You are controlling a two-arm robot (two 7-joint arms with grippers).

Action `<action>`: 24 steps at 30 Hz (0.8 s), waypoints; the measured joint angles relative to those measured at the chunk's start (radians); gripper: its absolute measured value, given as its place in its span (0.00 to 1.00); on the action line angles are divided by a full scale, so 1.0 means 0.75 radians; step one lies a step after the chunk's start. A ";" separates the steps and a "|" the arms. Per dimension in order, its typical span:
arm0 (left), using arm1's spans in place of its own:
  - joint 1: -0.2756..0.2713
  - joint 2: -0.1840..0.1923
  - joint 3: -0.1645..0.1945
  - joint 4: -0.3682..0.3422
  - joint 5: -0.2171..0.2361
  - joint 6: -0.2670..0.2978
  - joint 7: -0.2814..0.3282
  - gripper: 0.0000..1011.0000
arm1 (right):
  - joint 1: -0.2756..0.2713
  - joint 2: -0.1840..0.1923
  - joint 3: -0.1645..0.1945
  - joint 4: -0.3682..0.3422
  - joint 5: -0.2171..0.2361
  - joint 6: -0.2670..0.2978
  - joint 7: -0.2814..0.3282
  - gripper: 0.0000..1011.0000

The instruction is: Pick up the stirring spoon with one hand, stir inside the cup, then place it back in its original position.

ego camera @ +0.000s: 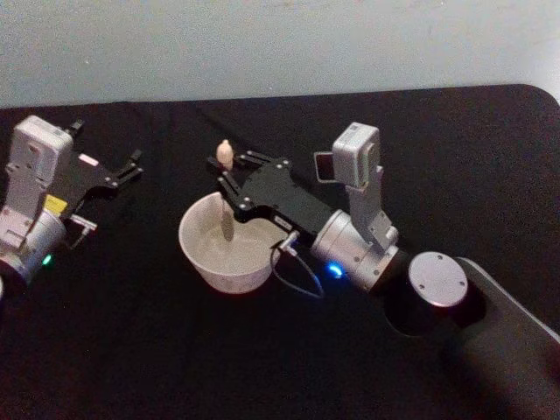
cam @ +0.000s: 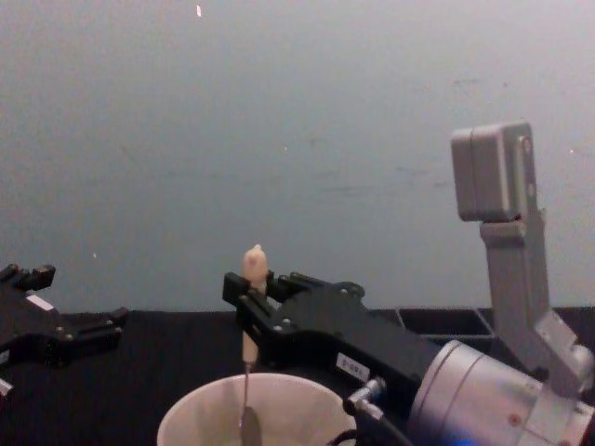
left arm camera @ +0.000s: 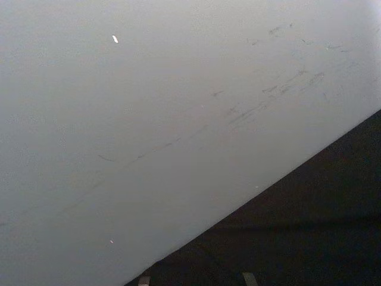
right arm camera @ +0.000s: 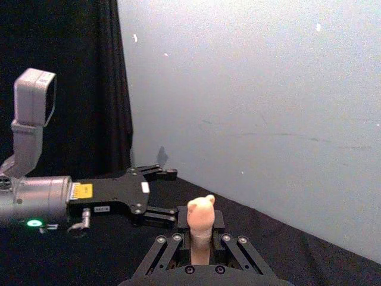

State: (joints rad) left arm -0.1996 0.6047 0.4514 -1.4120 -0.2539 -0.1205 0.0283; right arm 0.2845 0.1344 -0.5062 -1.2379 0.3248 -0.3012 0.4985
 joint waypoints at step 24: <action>0.000 0.000 0.000 0.000 0.000 0.000 0.000 0.99 | -0.054 0.051 0.075 -0.170 0.084 0.047 0.022 0.21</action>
State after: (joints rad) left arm -0.1996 0.6047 0.4514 -1.4119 -0.2539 -0.1205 0.0283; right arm 0.2437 0.1726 -0.4496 -1.3654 0.3875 -0.2660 0.5152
